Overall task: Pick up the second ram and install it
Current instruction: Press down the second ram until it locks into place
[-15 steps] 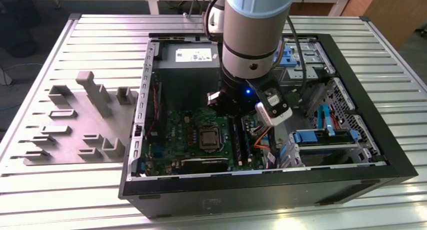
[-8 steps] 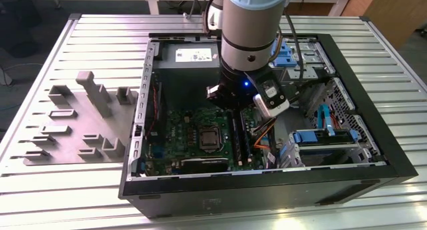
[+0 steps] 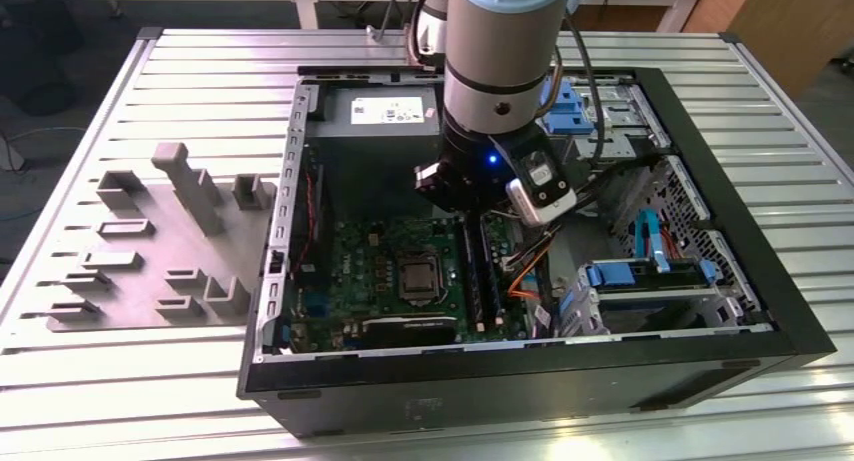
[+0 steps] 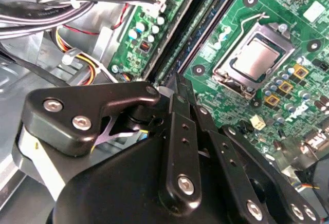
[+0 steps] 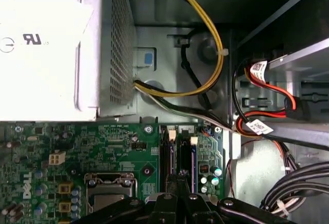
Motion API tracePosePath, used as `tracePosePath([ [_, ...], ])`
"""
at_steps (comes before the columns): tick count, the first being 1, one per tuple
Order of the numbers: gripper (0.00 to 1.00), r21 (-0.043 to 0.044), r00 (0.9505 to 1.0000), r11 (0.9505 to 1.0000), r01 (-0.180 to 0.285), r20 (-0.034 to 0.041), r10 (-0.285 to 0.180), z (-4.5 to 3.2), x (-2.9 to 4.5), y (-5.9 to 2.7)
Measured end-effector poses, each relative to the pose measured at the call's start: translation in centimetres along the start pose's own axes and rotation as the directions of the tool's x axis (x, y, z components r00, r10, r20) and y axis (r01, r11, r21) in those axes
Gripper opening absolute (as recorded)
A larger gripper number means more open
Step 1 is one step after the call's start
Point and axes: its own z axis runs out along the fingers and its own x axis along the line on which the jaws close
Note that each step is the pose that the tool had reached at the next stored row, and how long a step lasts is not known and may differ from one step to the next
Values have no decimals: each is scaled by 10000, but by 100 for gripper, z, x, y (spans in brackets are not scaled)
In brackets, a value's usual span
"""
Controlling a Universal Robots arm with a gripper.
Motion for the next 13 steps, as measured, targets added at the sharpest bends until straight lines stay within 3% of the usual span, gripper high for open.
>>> tracePosePath([
  [7, 11, 53, 10000, 10000, 2, 2, -2, 44, 4, 102],
  [13, 11, 97, 10000, 10000, 5, 1, -5, 95, 7, 117],
])
